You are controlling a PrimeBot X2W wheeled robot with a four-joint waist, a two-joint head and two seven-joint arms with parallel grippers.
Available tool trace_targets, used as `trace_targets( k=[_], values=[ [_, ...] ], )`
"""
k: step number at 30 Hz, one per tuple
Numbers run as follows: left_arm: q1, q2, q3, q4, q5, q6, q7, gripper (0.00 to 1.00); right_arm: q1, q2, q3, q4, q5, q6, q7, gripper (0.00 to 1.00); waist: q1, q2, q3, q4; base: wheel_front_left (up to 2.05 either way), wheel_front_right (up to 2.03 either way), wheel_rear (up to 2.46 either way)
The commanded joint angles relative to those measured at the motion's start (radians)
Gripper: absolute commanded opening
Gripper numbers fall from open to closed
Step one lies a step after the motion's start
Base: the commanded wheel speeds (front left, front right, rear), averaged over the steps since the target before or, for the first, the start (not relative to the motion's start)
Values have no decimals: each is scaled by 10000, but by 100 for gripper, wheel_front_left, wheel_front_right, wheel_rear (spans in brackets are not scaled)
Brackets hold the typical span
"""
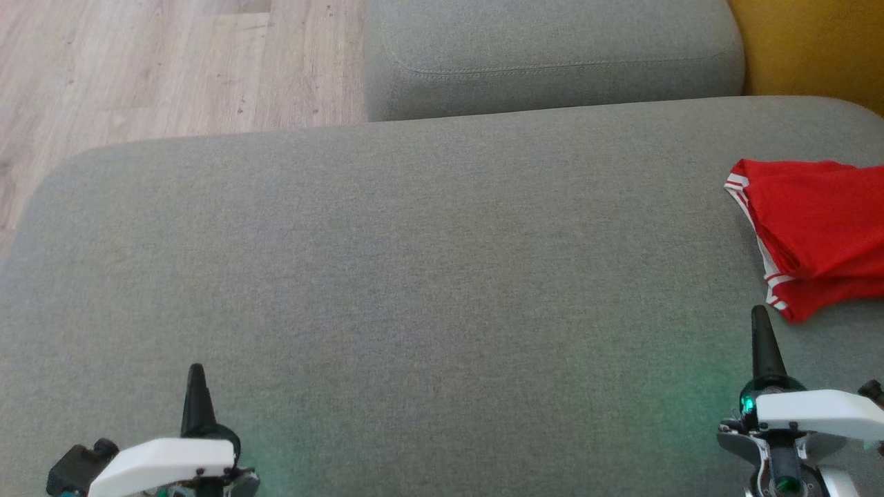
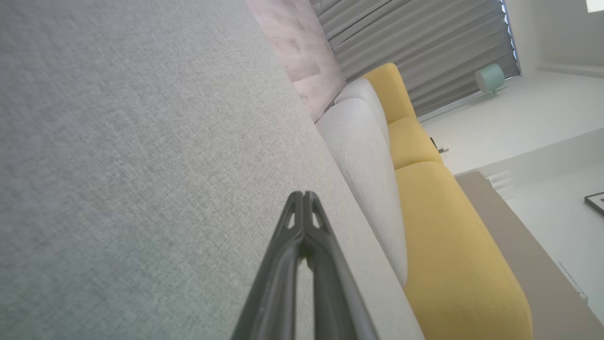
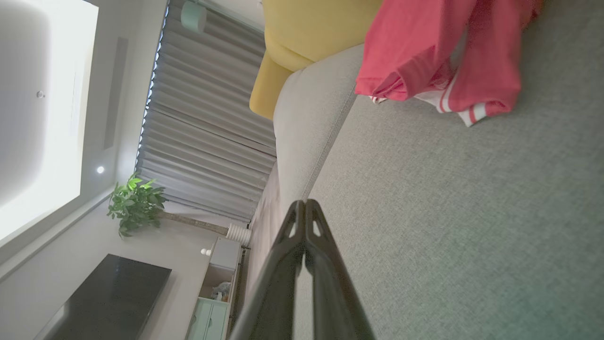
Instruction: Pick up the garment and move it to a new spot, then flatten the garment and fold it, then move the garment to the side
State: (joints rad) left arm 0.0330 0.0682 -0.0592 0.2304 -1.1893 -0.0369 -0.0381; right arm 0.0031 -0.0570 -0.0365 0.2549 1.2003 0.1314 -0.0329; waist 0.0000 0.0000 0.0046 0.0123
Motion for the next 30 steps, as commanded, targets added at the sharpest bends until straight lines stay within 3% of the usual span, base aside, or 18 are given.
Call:
trace_targets(
  k=[1,30],
  values=[
    [-562,153,380,-221,-313,-124,75,0,-490,-197,101,-295,323,-5,89,0,0,0,-1,-5,0,0,0],
    [-1210,135,1113,56,-3694,-773,946,0,-959,-191,-311,-158,3560,-7,955,0,0,0,-11,-99,0,0,0]
  ],
)
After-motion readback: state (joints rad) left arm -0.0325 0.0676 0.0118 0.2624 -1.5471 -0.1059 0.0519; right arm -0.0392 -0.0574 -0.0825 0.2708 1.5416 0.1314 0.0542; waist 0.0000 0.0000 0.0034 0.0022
